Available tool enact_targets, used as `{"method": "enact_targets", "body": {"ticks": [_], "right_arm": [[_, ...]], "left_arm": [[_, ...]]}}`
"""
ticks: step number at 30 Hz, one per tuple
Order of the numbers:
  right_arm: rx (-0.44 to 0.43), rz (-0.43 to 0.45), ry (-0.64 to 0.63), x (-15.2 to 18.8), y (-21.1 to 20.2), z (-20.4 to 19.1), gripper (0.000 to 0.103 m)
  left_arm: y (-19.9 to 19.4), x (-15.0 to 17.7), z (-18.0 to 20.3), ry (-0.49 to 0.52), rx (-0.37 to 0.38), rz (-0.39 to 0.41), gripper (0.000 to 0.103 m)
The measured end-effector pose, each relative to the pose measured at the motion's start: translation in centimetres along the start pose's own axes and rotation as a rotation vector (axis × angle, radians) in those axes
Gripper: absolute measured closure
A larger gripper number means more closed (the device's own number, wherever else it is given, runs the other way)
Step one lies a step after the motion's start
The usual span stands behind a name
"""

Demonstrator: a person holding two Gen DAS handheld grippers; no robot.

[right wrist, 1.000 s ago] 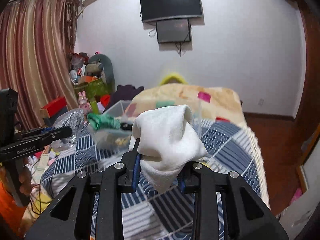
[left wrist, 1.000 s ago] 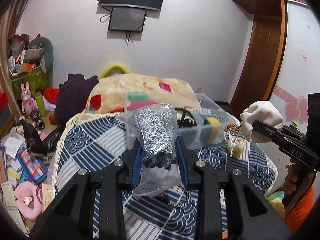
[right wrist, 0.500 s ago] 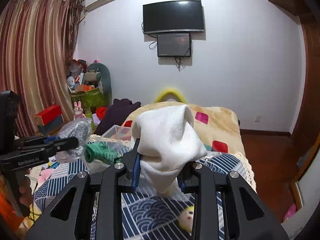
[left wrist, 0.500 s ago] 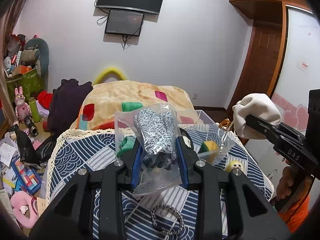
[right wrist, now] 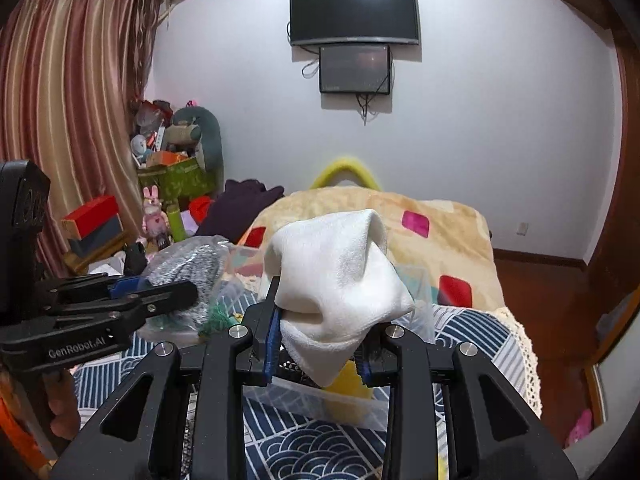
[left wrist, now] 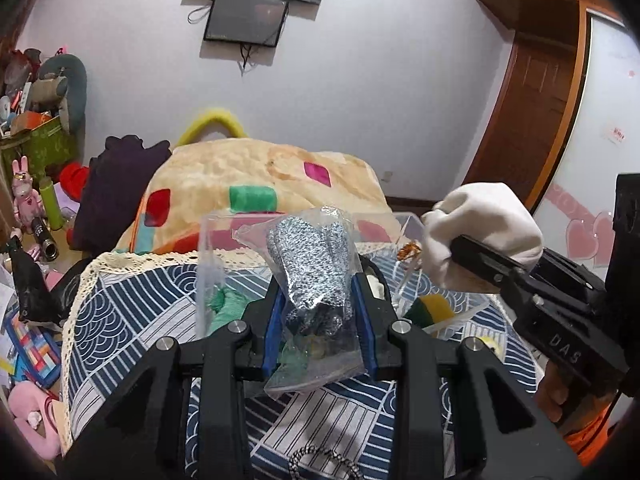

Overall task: Organize soft objects
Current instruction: 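Release the sock into the box with the right tool while the left tool releases the bag in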

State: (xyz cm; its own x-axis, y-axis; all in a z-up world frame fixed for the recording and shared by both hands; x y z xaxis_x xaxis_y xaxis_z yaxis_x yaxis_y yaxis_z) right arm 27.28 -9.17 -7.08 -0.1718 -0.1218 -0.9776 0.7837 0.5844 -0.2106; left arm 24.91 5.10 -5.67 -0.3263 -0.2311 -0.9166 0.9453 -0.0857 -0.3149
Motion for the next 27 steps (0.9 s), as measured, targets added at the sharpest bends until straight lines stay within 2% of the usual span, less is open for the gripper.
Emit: {"method": "enact_targets", "body": {"ticks": [14,17,19,22,24,27], "right_arm": [[-0.027,-0.150,-0.067,3.7,3.1,-0.6,0.076],[-0.031,-0.174,-0.069,4.1,3.2,-0.6,0.075],[-0.030,-0.176,-0.066,4.0,3.1,-0.4,0.075],[-0.036,-0.183,-0.060,3.8,2.8,-0.3,0.067],[-0.036,-0.178,-0.059,3.6,2.6,-0.3,0.056],[-0.030,-0.154,-0.062,3.0,2.0,-0.4,0.050]], "left_arm": [[3.8,2.2,0.2,0.055,-0.032,-0.084,0.070],[4.0,2.2,0.1,0.058,-0.034,-0.086,0.069],[3.9,2.2,0.1,0.065,-0.038,-0.087,0.064],[3.7,2.3,0.1,0.068,-0.043,-0.087,0.058],[3.5,2.2,0.1,0.064,-0.042,-0.085,0.055],[3.0,2.0,0.2,0.063,-0.038,-0.075,0.051]]}}
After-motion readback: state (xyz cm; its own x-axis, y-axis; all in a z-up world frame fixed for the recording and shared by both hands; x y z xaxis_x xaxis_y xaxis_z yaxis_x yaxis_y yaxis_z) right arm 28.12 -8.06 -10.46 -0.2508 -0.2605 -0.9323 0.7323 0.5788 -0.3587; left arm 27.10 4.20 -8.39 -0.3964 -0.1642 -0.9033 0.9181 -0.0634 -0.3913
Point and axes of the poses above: each gripper's, at about its wrist camera, not at the fingertips, and y roughly the way its jaws point, z to its right, x to its underside, the point moved 7 cm from there along y, roughly the way its jaws point, and after that the axes turned 15 degrees about z, right-handed, at the moved point
